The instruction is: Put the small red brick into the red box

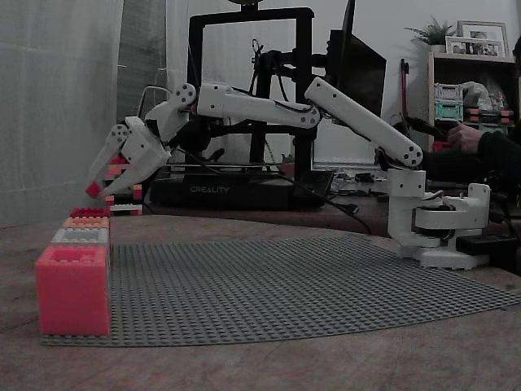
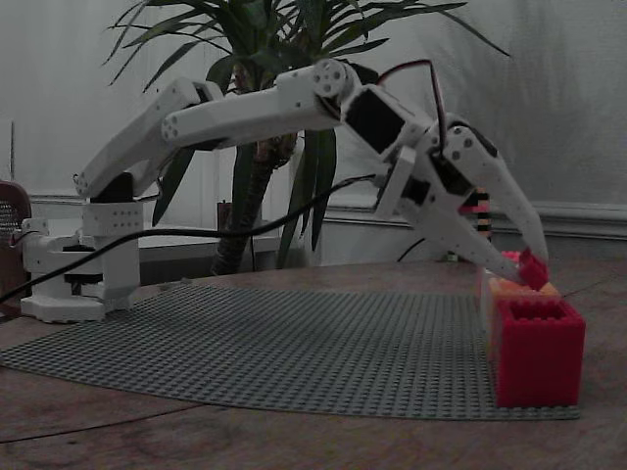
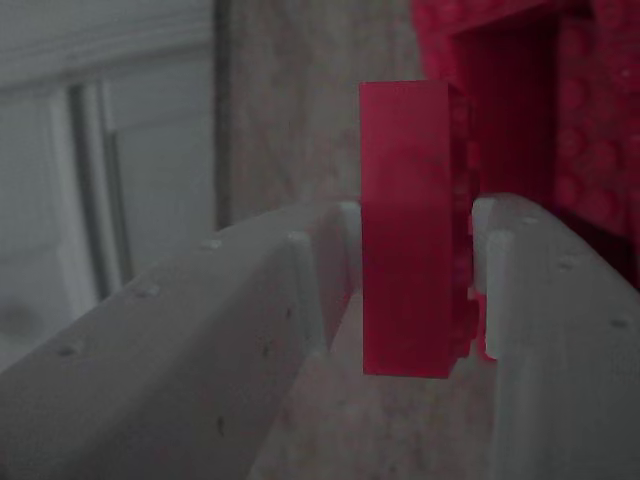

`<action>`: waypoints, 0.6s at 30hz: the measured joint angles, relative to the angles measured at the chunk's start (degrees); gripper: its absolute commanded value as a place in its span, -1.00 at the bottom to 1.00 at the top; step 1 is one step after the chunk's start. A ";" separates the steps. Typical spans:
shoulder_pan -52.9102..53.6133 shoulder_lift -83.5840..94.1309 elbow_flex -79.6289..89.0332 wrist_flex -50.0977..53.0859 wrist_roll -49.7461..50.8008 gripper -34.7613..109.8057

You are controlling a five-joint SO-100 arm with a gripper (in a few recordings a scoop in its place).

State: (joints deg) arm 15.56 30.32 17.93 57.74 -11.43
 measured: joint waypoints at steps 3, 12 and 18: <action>0.00 -0.26 0.00 0.00 -0.26 -0.48; -0.09 -0.70 0.00 0.00 -0.26 -0.32; -0.09 -0.70 0.00 0.00 -0.97 -0.52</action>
State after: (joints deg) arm 15.47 29.62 17.93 57.74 -12.39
